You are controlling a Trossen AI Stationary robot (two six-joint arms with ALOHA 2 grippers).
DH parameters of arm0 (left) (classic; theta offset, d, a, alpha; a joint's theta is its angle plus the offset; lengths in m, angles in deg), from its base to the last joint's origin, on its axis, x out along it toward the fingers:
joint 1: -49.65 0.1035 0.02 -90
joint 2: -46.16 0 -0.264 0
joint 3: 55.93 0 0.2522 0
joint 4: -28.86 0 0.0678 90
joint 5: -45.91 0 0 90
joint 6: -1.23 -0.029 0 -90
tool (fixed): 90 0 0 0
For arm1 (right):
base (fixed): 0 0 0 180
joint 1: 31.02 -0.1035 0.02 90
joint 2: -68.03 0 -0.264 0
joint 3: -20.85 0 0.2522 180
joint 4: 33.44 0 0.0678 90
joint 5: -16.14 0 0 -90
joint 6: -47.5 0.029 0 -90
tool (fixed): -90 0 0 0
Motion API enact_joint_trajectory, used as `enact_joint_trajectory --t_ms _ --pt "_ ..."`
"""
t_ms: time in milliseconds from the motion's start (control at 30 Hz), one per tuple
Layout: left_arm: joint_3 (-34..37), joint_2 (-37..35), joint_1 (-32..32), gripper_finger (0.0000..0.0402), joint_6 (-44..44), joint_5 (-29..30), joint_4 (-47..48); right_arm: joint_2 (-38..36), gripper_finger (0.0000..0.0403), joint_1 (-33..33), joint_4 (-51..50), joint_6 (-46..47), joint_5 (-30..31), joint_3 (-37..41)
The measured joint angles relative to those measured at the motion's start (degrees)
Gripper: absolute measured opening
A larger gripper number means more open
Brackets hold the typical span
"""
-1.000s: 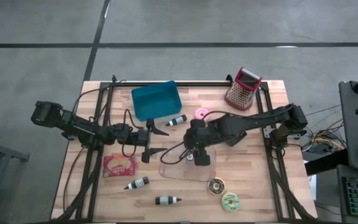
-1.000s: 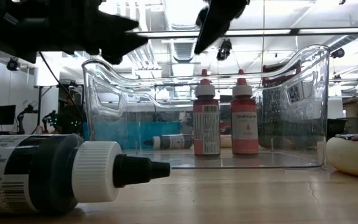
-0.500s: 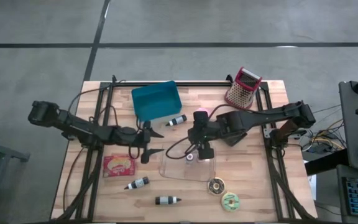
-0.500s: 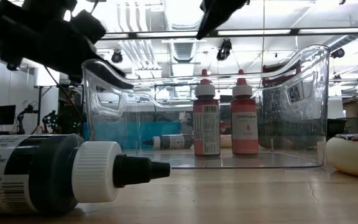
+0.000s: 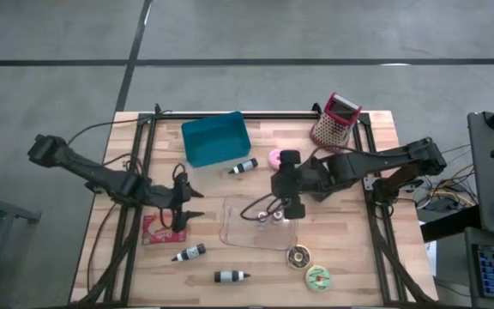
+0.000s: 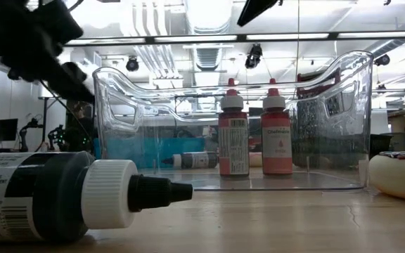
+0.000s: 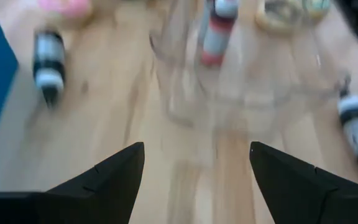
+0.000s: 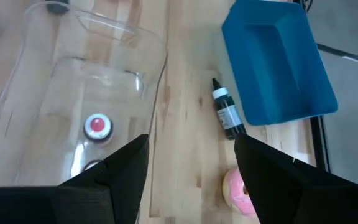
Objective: Pick & Place Food Item
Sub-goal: Put the popcorn bag into the blue bin
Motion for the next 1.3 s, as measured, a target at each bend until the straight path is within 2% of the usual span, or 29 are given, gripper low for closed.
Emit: enact_joint_trajectory --t_ms 133,233,600,833,1000,1200,1300 --pt "-3.4 0.7 -2.2 0.0296 6.9 -0.7 14.0 -0.3 0.0233 -1.8 -1.0 1.6 0.4 0.1" --pt "-5.7 1.5 -2.4 0.0296 12.0 -3.5 22.4 -0.4 0.0233 -2.9 -1.4 2.9 0.5 0.3" --pt "-7.4 6.2 -1.7 0.0296 19.4 -17.9 37.4 -0.4 0.0233 -5.3 -1.6 4.1 -0.5 1.3" --pt "-7.4 7.0 -1.3 0.0296 17.3 -21.4 41.4 -0.4 0.0233 -5.4 -1.5 4.1 -2.6 1.9" --pt "-6.8 6.9 -0.7 0.0296 14.2 -21.5 41.6 -0.4 0.0233 -5.4 -1.6 3.8 -3.2 2.3" --pt "-3.4 7.0 1.7 0.0296 11.8 -21.1 37.8 -0.4 0.0233 -5.4 -1.6 3.5 -3.3 2.4" --pt "-3.1 7.4 2.5 0.0296 11.5 -23.4 36.3 -0.4 0.0233 -5.4 -1.6 3.2 -3.3 2.4"
